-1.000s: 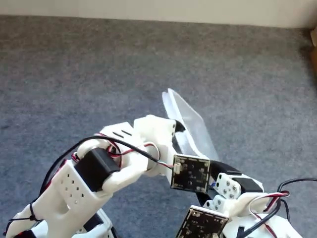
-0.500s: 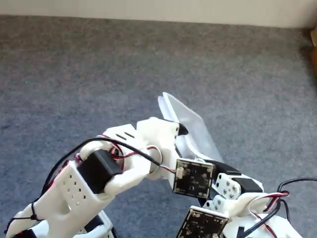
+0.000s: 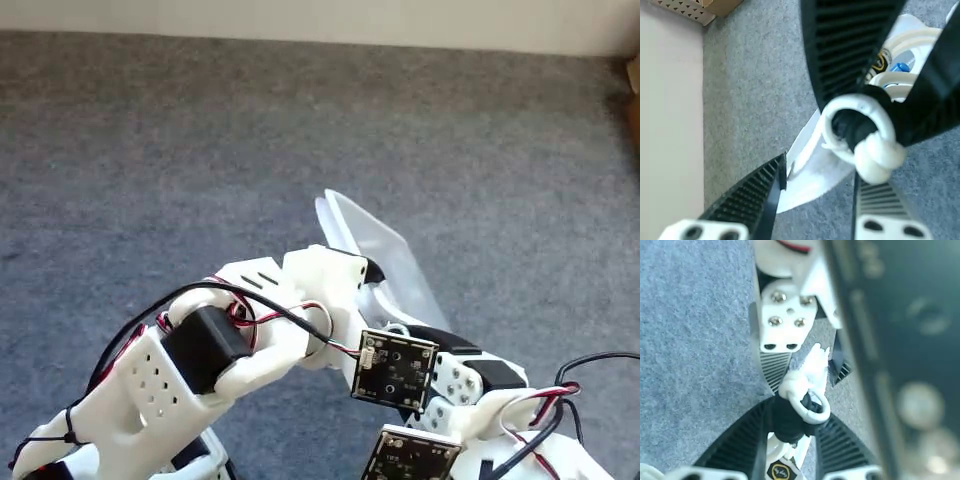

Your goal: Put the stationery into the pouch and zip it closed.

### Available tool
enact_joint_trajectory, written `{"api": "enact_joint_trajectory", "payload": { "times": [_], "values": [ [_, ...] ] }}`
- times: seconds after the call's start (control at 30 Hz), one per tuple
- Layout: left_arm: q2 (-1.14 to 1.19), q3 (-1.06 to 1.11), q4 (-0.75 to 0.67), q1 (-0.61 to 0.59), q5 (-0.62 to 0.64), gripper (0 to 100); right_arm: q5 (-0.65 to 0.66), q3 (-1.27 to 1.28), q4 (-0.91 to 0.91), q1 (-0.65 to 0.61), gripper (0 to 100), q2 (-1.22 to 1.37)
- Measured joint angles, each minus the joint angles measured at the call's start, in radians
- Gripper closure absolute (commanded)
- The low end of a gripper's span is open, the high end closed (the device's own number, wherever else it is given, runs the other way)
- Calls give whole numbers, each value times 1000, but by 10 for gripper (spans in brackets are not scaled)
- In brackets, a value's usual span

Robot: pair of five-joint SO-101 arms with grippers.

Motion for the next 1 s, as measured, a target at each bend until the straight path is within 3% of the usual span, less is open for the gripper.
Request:
{"api": "enact_joint_trajectory", "payload": {
  "times": [0.2,0.4,0.67,1.0],
  "values": [
    [0,52,-2,8,0,995,0,0,0,0,993,0],
    [0,54,-2,8,5,994,-3,0,0,0,993,0],
    [0,54,-2,-68,144,994,-58,0,-25,60,993,0],
    [-3,52,-2,-207,356,995,-318,0,-138,89,993,12]
  ]
}}
